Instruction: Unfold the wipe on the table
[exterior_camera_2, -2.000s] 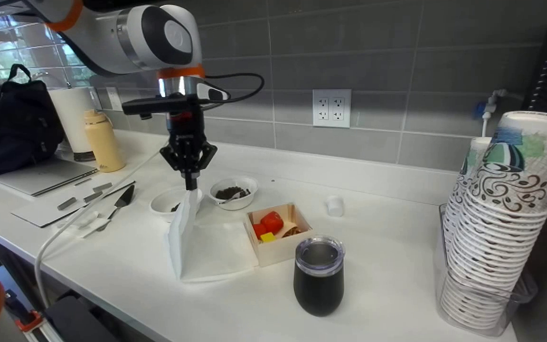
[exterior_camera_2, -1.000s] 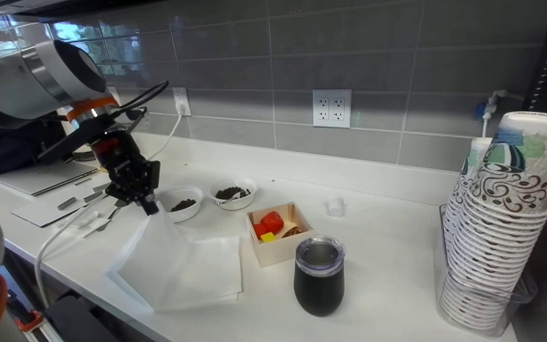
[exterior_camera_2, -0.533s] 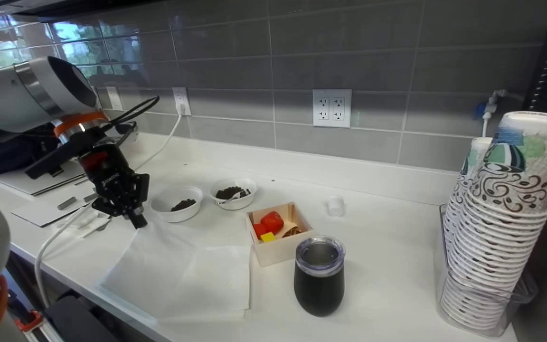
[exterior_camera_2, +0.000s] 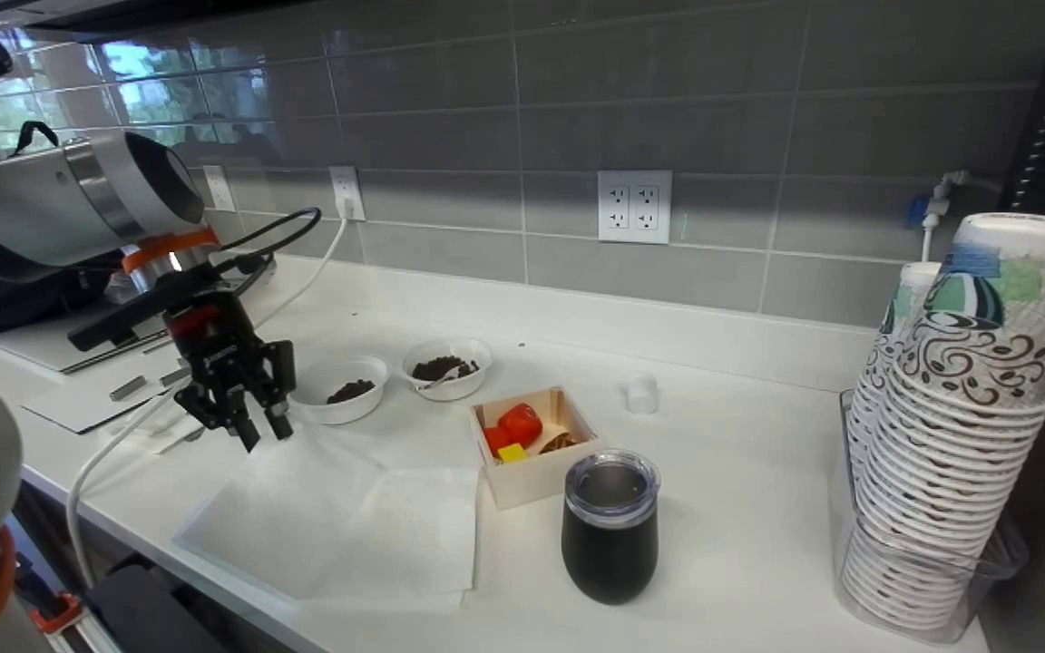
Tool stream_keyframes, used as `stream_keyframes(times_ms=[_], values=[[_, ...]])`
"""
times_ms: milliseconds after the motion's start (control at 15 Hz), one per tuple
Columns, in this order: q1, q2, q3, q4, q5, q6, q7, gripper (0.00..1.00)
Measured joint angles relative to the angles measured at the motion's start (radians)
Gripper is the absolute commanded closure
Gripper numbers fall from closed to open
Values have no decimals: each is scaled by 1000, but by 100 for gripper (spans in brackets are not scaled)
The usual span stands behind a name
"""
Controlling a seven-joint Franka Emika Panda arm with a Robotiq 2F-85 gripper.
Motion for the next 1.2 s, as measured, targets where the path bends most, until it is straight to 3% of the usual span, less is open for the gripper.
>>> stream_keyframes(times_ms=[267,733,1200], values=[[-5,0,-49,48,32,15,-49,1],[-33,-2,-132,126,273,18,-258,0],[-67,-15,-182,128,374,18,-331,0]])
